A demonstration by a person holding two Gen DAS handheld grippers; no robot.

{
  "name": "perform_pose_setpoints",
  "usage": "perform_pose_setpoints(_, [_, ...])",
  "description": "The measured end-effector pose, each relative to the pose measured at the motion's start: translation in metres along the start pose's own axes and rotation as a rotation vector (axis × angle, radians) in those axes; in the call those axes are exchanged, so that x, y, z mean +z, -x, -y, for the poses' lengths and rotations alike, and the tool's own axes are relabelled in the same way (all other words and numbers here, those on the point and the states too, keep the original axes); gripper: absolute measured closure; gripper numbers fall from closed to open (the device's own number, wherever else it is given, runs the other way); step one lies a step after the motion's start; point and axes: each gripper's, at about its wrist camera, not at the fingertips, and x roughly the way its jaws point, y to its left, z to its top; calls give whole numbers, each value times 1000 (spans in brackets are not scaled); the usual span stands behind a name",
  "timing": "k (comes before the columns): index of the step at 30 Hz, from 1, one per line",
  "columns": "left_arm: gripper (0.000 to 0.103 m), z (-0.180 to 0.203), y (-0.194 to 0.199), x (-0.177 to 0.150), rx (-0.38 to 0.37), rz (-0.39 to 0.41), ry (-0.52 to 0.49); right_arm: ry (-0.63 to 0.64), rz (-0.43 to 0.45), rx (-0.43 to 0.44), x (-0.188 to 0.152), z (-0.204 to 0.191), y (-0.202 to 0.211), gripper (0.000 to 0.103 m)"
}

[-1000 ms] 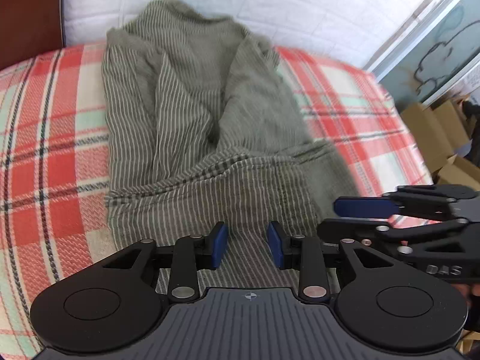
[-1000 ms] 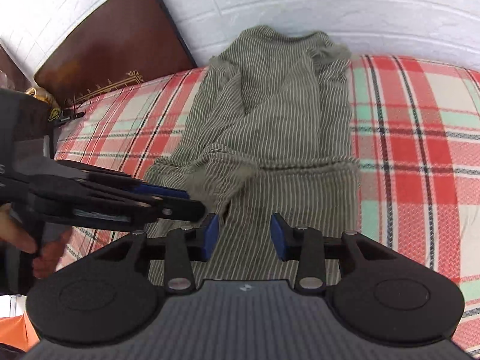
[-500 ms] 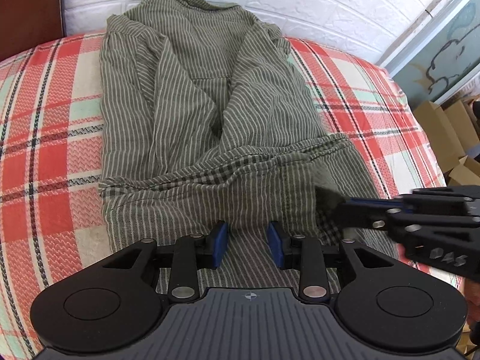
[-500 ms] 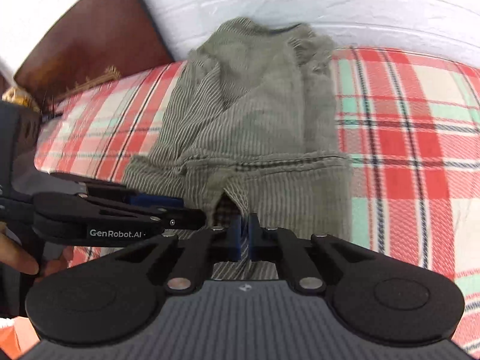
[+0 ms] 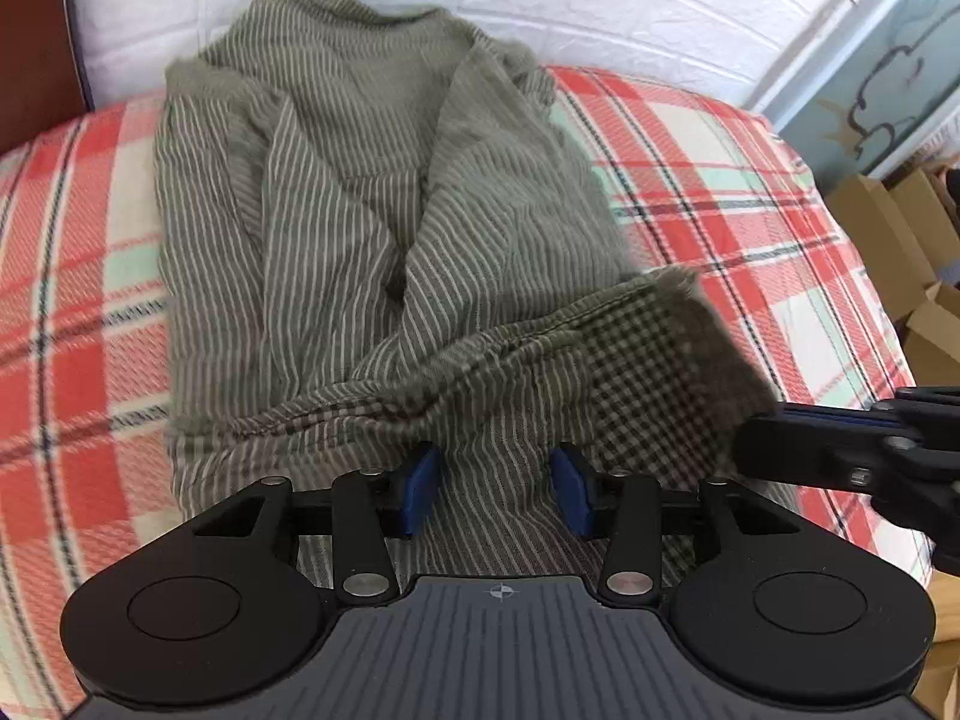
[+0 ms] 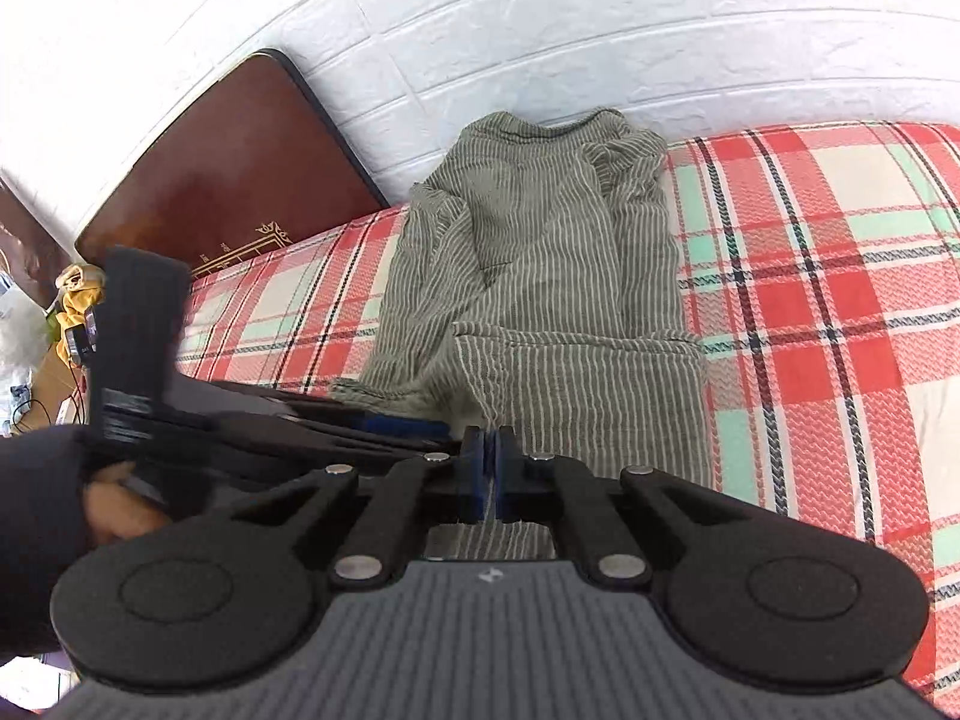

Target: Fold clothes

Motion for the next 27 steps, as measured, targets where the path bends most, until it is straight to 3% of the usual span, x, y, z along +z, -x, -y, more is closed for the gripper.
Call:
perform_pose_setpoints(6, [44, -24, 45, -9, -31, 84, 94, 13, -39, 24, 4, -6, -19, 99])
perform_pose_setpoints(11, [29, -58, 75, -28, -31, 119, 231, -3, -116, 37, -1, -9, -53, 95])
perform_pose_setpoints(13, [26, -64, 75, -34, -24, 116, 257, 15, -147, 37, -4, -13, -64, 88])
perform_pose_setpoints(14, [23, -67, 75, -37, -18, 113, 268, 20, -156, 51, -4, -14, -66, 71])
perform_pose_setpoints(15, [22, -70, 75, -39, -11, 114, 278, 25, -162, 71, -3, -15, -65, 62])
perform_pose_setpoints(19, [22, -84, 72, -44, 17, 132, 302, 44, -22, 116, 11, -10, -25, 59])
perform_pose_setpoints(21, [21, -91, 67, -42, 10, 118, 296, 36, 29, 64, 17, 7, -6, 45])
perform_pose_setpoints(25, [21, -100, 45, -36, 18, 63, 286, -11, -30, -59, 14, 55, -3, 44])
perform_pose_setpoints(27, [22, -102, 38, -34, 6, 54, 293, -53, -74, -80, 8, 73, -10, 43])
